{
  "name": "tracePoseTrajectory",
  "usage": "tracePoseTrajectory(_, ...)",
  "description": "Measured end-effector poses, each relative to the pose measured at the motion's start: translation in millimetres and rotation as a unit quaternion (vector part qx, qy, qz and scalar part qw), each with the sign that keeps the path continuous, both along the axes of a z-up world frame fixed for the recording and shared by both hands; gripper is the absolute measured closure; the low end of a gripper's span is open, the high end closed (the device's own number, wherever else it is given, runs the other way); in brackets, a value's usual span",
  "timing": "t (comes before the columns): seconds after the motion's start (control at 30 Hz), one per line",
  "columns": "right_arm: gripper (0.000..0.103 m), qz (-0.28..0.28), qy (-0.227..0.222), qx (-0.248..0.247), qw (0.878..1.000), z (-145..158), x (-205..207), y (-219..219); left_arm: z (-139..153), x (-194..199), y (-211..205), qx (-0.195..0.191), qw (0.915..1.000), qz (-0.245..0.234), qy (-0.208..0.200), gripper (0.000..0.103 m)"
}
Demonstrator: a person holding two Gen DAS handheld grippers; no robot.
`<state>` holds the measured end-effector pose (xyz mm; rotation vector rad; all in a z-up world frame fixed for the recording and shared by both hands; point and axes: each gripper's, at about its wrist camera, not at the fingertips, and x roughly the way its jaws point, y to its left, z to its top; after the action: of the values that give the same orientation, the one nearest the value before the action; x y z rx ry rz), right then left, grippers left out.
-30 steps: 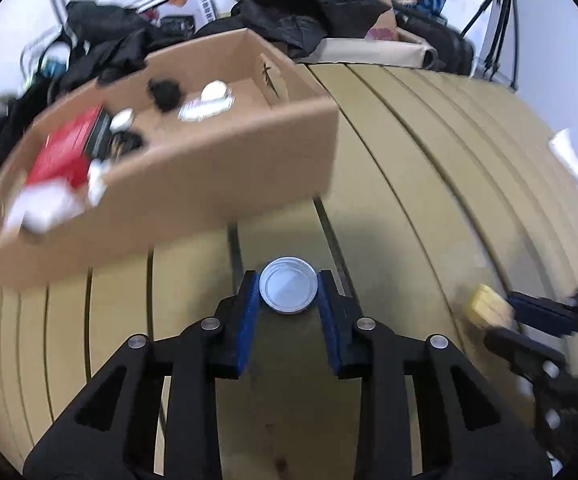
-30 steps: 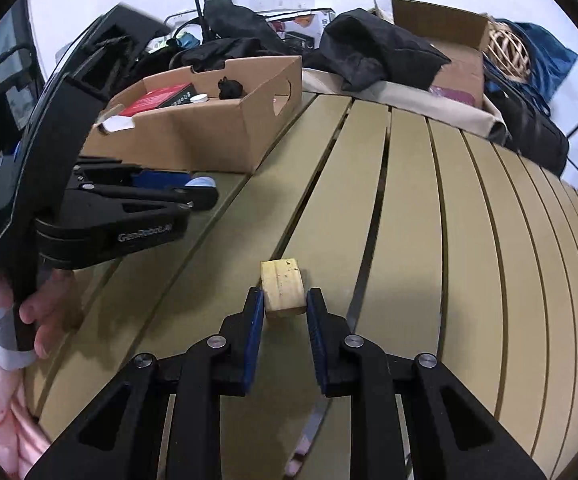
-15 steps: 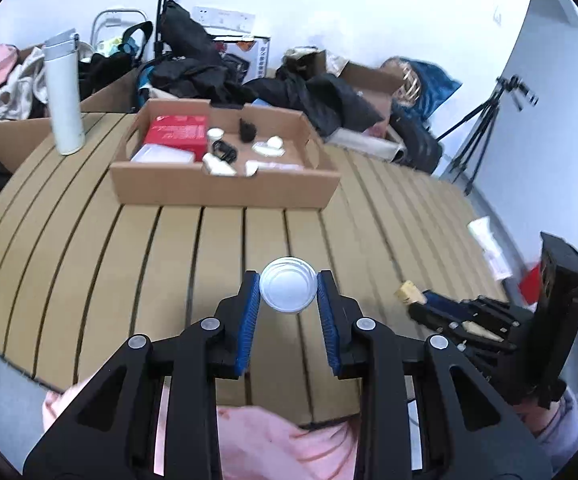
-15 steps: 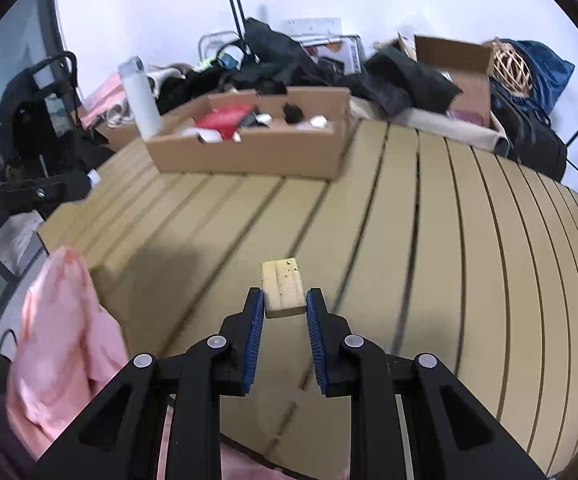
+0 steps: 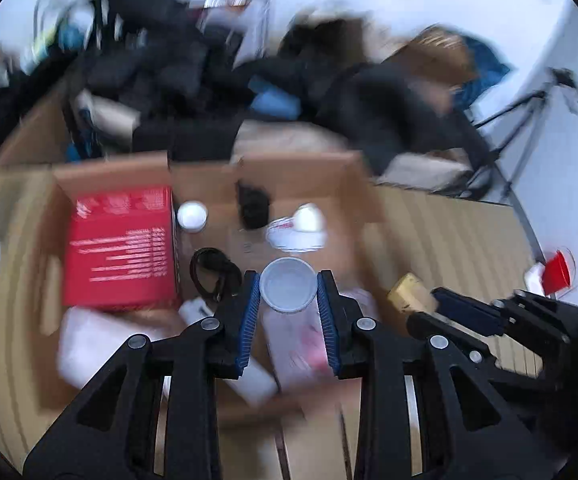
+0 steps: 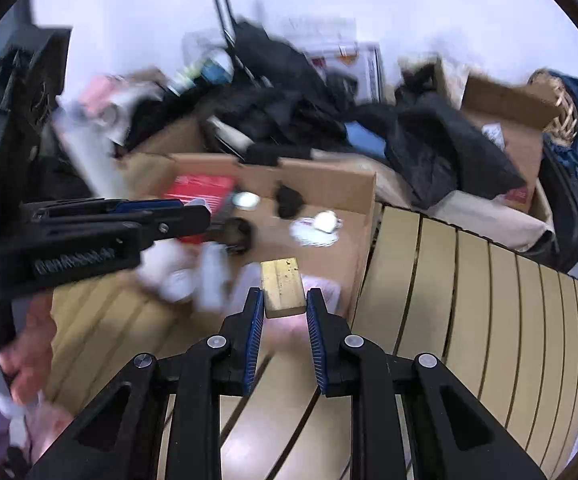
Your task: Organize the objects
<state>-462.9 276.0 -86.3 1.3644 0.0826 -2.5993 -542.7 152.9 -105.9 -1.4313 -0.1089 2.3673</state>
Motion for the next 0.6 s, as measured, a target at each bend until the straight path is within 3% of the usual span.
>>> tracePoseTrajectory(0.1,0.079,-0.007,-0.031,0.030,0.999,-26,-40,-6,-34,-26,7,-0.026,0.9991,0.006,-0.033,0.078)
tracePoseTrajectory(0.23,0.079,-0.003,-0.043,0.049,0.998,-45,-65,-14,-45,-29,10,-0.007,0.9992,-0.014,-0.036,0.075)
tracePoseTrajectory(0.3,0.078,0.000,-0.054,0.056,0.997,-51,-72,-15,-45,-32,8,-0.005,0.9991,-0.015,-0.040,0.049)
tracePoseTrajectory(0.37,0.078,0.005,-0.065,0.063,0.996,-55,-74,-15,-38,-30,3,0.003,0.9995,-0.013,-0.030,0.042)
tracePoseTrajectory(0.53,0.075,0.004,-0.049,0.052,0.997,-29,-58,-10,0,-18,-26,-0.001,0.9998,-0.008,-0.018,0.040)
tracePoseTrajectory(0.57,0.073,0.002,-0.040,0.048,0.998,-18,-54,-7,11,-13,-33,-0.011,0.9999,-0.005,-0.009,0.032)
tracePoseTrajectory(0.6,0.064,-0.001,-0.028,0.045,0.999,-2,-48,-3,25,-5,-40,-0.030,0.9995,-0.002,0.001,0.017)
